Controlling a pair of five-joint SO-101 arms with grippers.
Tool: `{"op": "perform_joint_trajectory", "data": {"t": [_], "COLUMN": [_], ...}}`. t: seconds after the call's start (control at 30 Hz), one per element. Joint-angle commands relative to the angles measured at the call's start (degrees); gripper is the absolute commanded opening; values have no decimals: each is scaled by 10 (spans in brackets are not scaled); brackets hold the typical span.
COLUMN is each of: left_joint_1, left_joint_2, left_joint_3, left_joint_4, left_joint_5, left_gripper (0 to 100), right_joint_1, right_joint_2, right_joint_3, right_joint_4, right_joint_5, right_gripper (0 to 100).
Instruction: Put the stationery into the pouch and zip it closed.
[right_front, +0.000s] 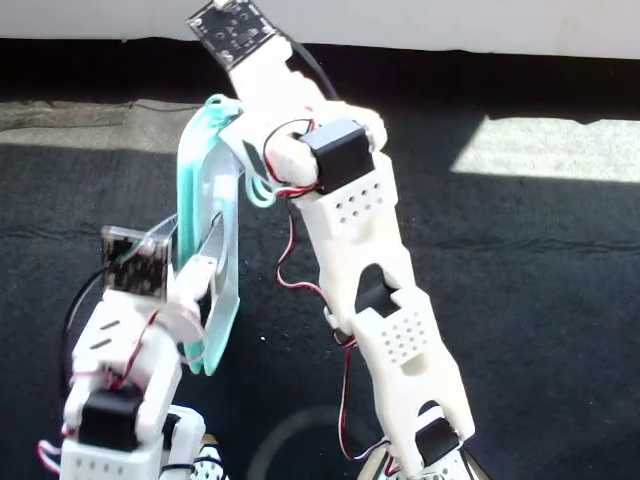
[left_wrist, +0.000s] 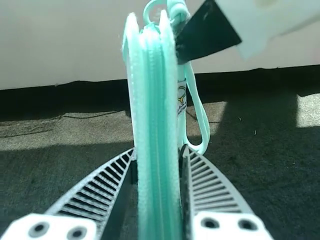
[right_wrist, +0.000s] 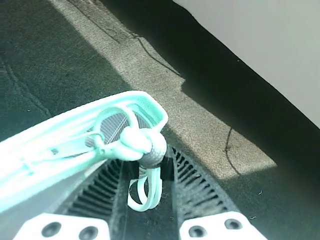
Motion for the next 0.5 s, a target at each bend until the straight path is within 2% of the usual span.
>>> {"op": "perform_joint_trajectory", "data": {"t": [0.0, 0.23, 0.47], "left_joint_1": [-6, -5, -4], "left_joint_2": [-76, -38, 156], "left_joint_3": [2, -37, -196], "left_joint_4": [36, 24, 30], "left_joint_5": [-1, -1, 0], "left_gripper": [154, 155, 155], "right_joint_1": [-18, -25, -25], "right_joint_2": [-46, -89, -92], "right_joint_3": [-54, -50, -50], "right_joint_4": [7, 7, 7], "right_joint_5": [3, 3, 3], "right_gripper": [5, 5, 5]}}
